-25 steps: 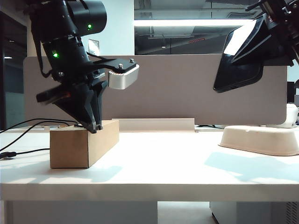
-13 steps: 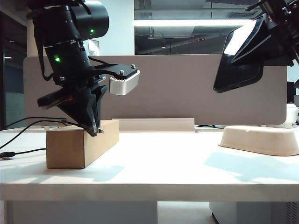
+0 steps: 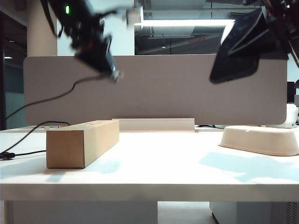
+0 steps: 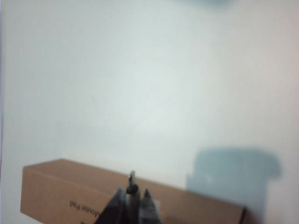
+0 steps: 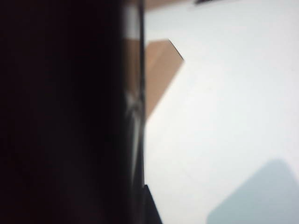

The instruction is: Pick up the charging cable and the phone, plug the charging cable into the charging port on the phone, and finally place them back on the table.

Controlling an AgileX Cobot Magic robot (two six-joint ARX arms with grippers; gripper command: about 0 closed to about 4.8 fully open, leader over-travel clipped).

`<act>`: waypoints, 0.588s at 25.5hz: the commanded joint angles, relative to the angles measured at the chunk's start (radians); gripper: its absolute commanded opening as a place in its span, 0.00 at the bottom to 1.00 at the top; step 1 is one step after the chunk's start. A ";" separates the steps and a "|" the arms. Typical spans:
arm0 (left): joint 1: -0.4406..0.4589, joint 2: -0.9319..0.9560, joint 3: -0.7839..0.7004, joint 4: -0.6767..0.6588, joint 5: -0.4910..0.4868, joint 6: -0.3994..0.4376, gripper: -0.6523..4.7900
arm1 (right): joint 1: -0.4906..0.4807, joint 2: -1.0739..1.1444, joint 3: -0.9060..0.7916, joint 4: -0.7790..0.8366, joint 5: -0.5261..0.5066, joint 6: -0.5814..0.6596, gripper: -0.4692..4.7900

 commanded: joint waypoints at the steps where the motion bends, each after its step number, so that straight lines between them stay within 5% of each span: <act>1: -0.010 -0.065 0.000 0.005 0.147 -0.142 0.11 | 0.016 -0.008 0.007 0.115 -0.037 0.039 0.09; 15: -0.126 -0.205 -0.011 0.020 0.186 -0.222 0.11 | 0.153 -0.017 0.007 0.326 -0.063 0.130 0.09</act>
